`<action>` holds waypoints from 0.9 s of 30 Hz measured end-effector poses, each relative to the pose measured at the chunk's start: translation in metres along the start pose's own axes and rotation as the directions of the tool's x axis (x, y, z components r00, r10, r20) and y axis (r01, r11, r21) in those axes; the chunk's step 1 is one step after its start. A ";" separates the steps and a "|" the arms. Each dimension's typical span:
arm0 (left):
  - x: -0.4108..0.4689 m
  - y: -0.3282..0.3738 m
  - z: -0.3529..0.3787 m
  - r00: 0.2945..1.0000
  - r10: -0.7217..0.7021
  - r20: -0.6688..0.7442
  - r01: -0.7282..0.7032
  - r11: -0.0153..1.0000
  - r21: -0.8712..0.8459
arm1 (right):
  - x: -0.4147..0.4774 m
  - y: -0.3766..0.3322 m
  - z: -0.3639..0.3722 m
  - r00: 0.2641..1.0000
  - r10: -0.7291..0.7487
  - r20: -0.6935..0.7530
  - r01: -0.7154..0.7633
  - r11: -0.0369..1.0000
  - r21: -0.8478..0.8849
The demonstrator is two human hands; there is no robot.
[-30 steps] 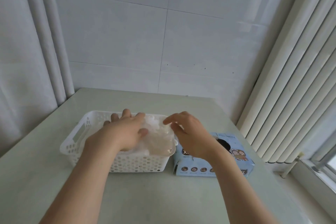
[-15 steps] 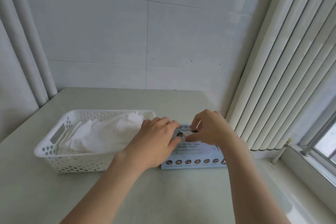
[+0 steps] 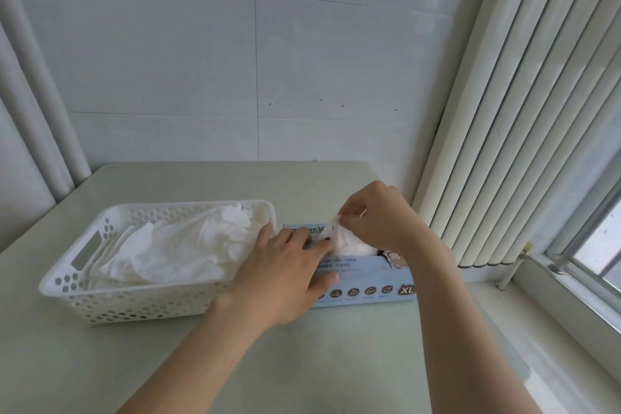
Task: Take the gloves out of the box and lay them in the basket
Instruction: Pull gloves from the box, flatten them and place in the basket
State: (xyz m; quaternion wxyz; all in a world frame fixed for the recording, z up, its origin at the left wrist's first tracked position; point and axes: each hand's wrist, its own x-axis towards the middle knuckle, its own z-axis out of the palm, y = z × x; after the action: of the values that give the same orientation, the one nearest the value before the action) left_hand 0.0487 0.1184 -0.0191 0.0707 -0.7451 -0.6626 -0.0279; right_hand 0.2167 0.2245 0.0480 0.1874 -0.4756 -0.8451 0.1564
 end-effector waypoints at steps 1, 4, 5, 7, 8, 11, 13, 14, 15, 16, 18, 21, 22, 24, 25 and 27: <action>0.000 0.000 0.000 1.000 0.000 -0.005 0.000 1.000 -0.001 | 0.000 -0.002 -0.003 1.000 -0.008 -0.027 0.009 0.999 0.033; 0.000 0.000 -0.001 1.000 -0.009 0.003 0.010 0.999 -0.032 | 0.000 -0.005 -0.004 0.991 0.002 -0.134 0.015 0.992 0.124; 0.000 -0.001 -0.002 1.000 -0.019 0.007 0.019 0.998 -0.054 | 0.002 -0.007 -0.004 0.985 0.005 -0.173 0.021 0.988 0.153; 0.000 -0.002 -0.004 0.999 -0.042 0.017 0.044 0.990 -0.132 | 0.003 -0.009 -0.001 0.965 0.006 -0.260 0.047 0.979 0.196; 0.000 -0.002 -0.006 0.999 -0.048 0.025 0.051 0.984 -0.173 | 0.004 -0.009 0.000 0.951 0.010 -0.310 0.061 0.974 0.216; 0.001 -0.003 -0.008 0.998 -0.042 0.043 0.051 0.972 -0.230 | 0.005 -0.010 0.000 0.897 0.040 -0.440 0.111 0.943 0.312; 0.001 -0.005 -0.009 0.999 -0.041 0.029 0.047 0.969 -0.243 | 0.006 -0.011 0.000 0.868 0.057 -0.494 0.149 0.918 0.368; 0.001 -0.005 -0.010 0.999 -0.047 0.000 0.046 0.966 -0.255 | 0.006 -0.012 0.000 0.857 0.068 -0.511 0.162 0.906 0.392; 0.001 -0.005 -0.011 0.998 -0.058 -0.031 0.048 0.964 -0.262 | 0.006 -0.012 0.000 0.846 0.081 -0.527 0.171 0.895 0.413; 0.001 -0.004 -0.012 0.995 -0.073 -0.067 0.054 0.965 -0.255 | 0.006 -0.014 0.000 0.838 0.095 -0.537 0.178 0.884 0.433; 0.001 -0.003 -0.016 0.980 -0.103 -0.170 0.060 0.968 -0.243 | 0.005 -0.019 -0.001 0.831 0.112 -0.544 0.192 0.861 0.472; 0.001 -0.001 -0.026 0.936 -0.176 -0.303 0.047 0.920 -0.390 | 0.003 -0.028 0.000 0.846 0.124 -0.519 0.209 0.817 0.537; 0.001 -0.001 -0.030 0.911 -0.221 -0.347 0.031 0.878 -0.478 | 0.002 -0.031 0.001 0.861 0.138 -0.490 0.202 0.791 0.577; 0.000 -0.002 -0.038 0.848 -0.346 -0.400 -0.007 0.749 -0.663 | -0.001 -0.038 0.002 0.887 0.196 -0.419 0.163 0.716 0.679; -0.001 -0.003 -0.043 0.821 -0.412 -0.395 -0.019 0.673 -0.740 | -0.002 -0.041 0.002 0.893 0.232 -0.386 0.137 0.678 0.723; -0.002 -0.007 -0.051 0.788 -0.519 -0.331 -0.031 0.504 -0.863 | -0.004 -0.045 0.001 0.899 0.296 -0.322 0.069 0.630 0.773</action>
State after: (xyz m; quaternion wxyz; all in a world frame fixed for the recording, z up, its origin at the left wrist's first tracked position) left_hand 0.0446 0.1094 0.0313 -0.1089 -0.5358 -0.6191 -0.5638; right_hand 0.1846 0.1981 0.0666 0.5379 -0.4259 -0.6036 0.4063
